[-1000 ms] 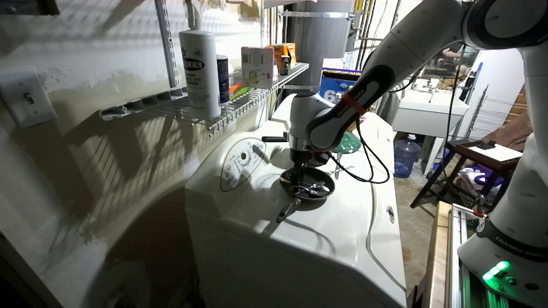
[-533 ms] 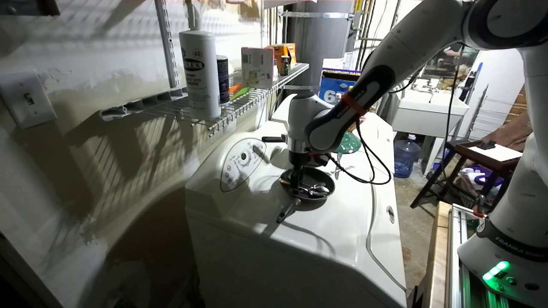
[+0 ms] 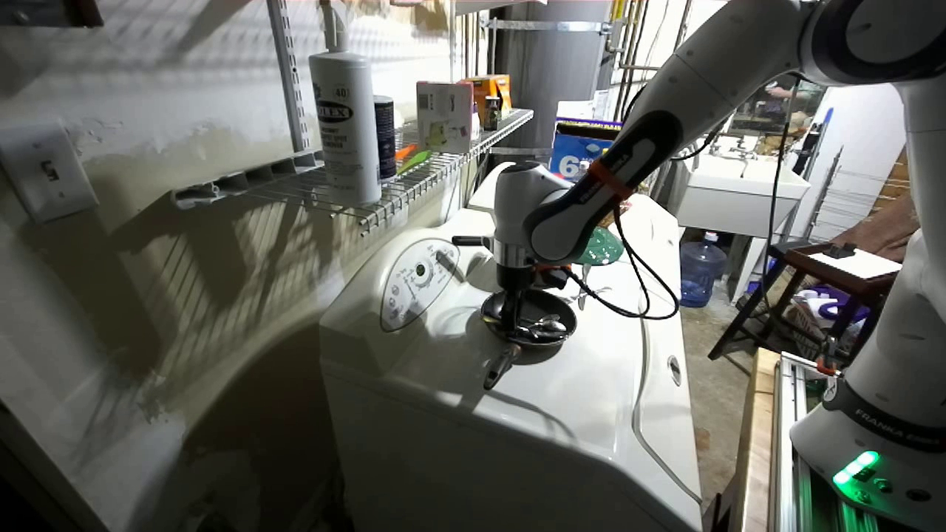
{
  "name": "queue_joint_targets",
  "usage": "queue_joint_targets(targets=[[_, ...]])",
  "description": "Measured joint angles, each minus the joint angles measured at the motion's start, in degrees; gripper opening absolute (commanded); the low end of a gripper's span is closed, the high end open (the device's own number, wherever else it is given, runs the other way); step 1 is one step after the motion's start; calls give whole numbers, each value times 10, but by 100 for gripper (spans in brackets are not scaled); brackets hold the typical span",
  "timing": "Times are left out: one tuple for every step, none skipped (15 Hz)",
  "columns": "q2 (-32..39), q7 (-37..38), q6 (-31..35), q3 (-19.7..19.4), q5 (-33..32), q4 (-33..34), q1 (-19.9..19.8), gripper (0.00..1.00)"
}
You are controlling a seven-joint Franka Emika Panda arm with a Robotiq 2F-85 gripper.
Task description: Remove two spoons from the pan
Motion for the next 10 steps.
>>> queue_joint_targets(targets=[[0, -2, 0, 0, 2, 0, 0, 24], [0, -2, 0, 0, 3, 0, 0, 19], [0, -3, 0, 0, 3, 0, 0, 13], [-1, -3, 0, 0, 3, 1, -1, 6], [-1, -3, 0, 0, 3, 1, -1, 3], [-2, -3, 0, 0, 3, 1, -1, 3], [-3, -4, 0, 0, 3, 1, -1, 0], [-4, -4, 0, 0, 3, 1, -1, 2], [-5, -4, 0, 0, 3, 1, -1, 4], [-6, -4, 0, 0, 3, 1, 0, 4]])
